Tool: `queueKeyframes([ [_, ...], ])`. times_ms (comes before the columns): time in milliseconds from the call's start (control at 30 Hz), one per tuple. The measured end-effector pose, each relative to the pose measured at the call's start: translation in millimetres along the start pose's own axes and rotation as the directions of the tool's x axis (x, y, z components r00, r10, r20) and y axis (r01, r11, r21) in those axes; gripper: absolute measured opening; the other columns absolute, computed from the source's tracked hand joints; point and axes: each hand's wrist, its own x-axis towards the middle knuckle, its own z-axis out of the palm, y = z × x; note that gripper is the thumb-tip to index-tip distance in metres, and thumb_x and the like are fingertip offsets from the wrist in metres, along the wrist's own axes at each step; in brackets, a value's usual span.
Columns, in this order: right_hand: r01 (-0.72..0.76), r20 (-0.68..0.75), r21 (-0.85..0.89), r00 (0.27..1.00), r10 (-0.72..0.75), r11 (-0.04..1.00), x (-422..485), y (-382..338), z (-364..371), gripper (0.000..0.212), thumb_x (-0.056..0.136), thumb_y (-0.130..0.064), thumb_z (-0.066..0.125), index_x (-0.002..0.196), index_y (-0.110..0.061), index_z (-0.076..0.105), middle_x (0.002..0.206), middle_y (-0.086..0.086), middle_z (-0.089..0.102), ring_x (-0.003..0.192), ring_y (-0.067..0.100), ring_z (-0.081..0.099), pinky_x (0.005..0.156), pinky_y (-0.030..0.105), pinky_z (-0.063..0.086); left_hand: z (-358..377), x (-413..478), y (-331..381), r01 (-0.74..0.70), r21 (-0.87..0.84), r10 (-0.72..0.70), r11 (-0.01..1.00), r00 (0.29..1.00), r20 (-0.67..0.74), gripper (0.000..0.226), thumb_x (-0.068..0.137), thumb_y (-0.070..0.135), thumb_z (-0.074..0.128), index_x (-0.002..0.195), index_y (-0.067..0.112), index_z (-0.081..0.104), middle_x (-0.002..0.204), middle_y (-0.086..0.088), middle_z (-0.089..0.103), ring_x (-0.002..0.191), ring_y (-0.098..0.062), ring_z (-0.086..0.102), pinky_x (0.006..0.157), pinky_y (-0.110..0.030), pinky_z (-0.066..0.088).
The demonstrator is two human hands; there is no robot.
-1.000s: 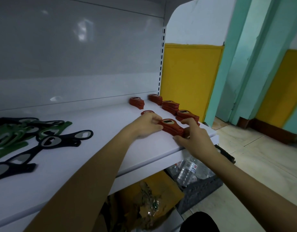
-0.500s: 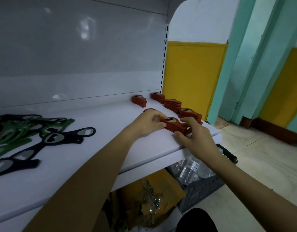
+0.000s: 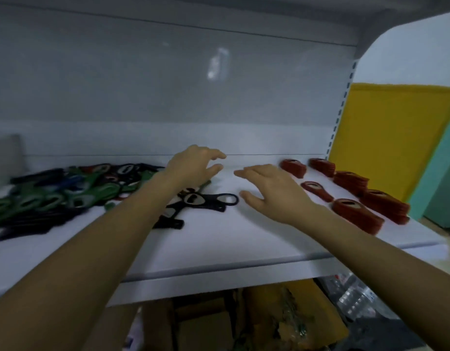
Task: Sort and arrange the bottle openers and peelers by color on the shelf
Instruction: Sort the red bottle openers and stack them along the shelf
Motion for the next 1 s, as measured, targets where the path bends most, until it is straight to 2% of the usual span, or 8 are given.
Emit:
queueKeyframes([
  [233, 0.037, 0.214, 0.230, 0.973, -0.088, 0.973, 109.0, -88.1, 57.3, 0.046, 0.095, -0.035, 0.046, 0.139, -0.022, 0.039, 0.139, 0.007, 0.045, 0.123, 0.025, 0.040, 0.103, 0.035, 0.034, -43.5, -69.7, -157.7, 0.242, 0.165, -0.253, 0.956, 0.966, 0.048, 0.046, 0.095, 0.039, 0.044, 0.139, 0.025, 0.042, 0.137, -0.011, 0.048, 0.123, -0.030, 0.045, 0.100, -0.043, 0.041],
  [400, -0.036, 0.391, 0.294, 0.916, -0.086, 0.955, 164.7, -142.6, 103.3, 0.052, 0.095, -0.046, 0.039, 0.144, -0.030, 0.030, 0.153, 0.006, 0.021, 0.141, 0.025, 0.017, 0.115, 0.037, 0.013, -54.5, -119.1, -230.8, 0.474, 0.347, -0.574, 0.809, 0.763, 0.298, 0.075, 0.083, 0.075, 0.029, 0.147, 0.042, 0.007, 0.159, 0.000, 0.002, 0.144, -0.031, 0.007, 0.115, -0.051, 0.012],
  [600, -0.089, 0.382, 0.227, 0.924, -0.005, 0.970, 184.5, -155.5, 121.2, 0.043, 0.098, -0.033, 0.038, 0.139, -0.019, 0.042, 0.145, 0.006, 0.041, 0.131, 0.023, 0.038, 0.108, 0.034, 0.030, -54.7, -133.0, -227.1, 0.381, 0.236, -0.447, 0.894, 0.787, 0.425, 0.074, 0.081, 0.074, 0.034, 0.144, 0.049, 0.005, 0.158, 0.005, -0.011, 0.144, -0.025, -0.014, 0.113, -0.054, -0.006],
  [733, -0.096, 0.447, 0.250, 0.894, -0.027, 0.963, 180.4, -148.0, 116.2, 0.038, 0.099, -0.020, 0.036, 0.135, -0.012, 0.047, 0.145, 0.008, 0.040, 0.135, 0.023, 0.034, 0.111, 0.030, 0.024, -62.6, -143.5, -211.4, 0.296, 0.146, -0.329, 0.944, 0.802, 0.499, 0.072, 0.080, 0.075, 0.037, 0.142, 0.053, 0.008, 0.158, 0.007, -0.010, 0.144, -0.021, -0.017, 0.113, -0.051, -0.012],
  [833, -0.094, 0.499, 0.272, 0.865, -0.056, 0.958, 175.5, -142.6, 107.0, 0.041, 0.097, -0.013, 0.041, 0.137, -0.013, 0.043, 0.145, 0.007, 0.039, 0.133, 0.019, 0.035, 0.107, 0.021, 0.020, -71.8, -146.0, -205.2, 0.310, 0.001, -0.258, 0.951, 0.792, 0.554, 0.057, 0.081, 0.074, 0.033, 0.134, 0.054, 0.034, 0.155, 0.011, 0.018, 0.145, -0.016, 0.003, 0.117, -0.048, -0.004],
  [900, -0.084, 0.504, 0.291, 0.860, -0.078, 0.953, 173.6, -139.9, 102.5, 0.044, 0.094, -0.012, 0.048, 0.137, -0.014, 0.043, 0.142, 0.004, 0.042, 0.129, 0.017, 0.038, 0.102, 0.016, 0.023, -80.0, -138.0, -211.3, 0.288, -0.118, -0.202, 0.950, 0.859, 0.471, 0.041, 0.088, 0.064, 0.036, 0.114, 0.042, 0.058, 0.129, 0.008, 0.054, 0.128, -0.017, 0.041, 0.112, -0.040, 0.024],
  [933, -0.088, 0.510, 0.297, 0.857, -0.080, 0.951, 173.5, -139.2, 100.6, 0.044, 0.093, -0.013, 0.050, 0.137, -0.015, 0.044, 0.141, 0.003, 0.043, 0.128, 0.016, 0.040, 0.102, 0.016, 0.024, -83.0, -129.8, -220.8, 0.285, -0.132, -0.215, 0.949, 0.897, 0.387, 0.036, 0.093, 0.054, 0.039, 0.111, 0.033, 0.062, 0.121, 0.004, 0.059, 0.117, -0.019, 0.050, 0.104, -0.034, 0.033],
  [1000, -0.094, 0.508, 0.304, 0.858, -0.077, 0.948, 174.8, -137.1, 99.9, 0.043, 0.092, -0.014, 0.052, 0.135, -0.015, 0.047, 0.137, 0.004, 0.046, 0.124, 0.016, 0.042, 0.103, 0.020, 0.029, -86.1, -115.0, -246.8, 0.356, -0.028, -0.335, 0.934, 0.902, 0.273, 0.039, 0.099, 0.037, 0.039, 0.129, 0.018, 0.054, 0.135, -0.004, 0.052, 0.122, -0.022, 0.048, 0.101, -0.027, 0.034],
])
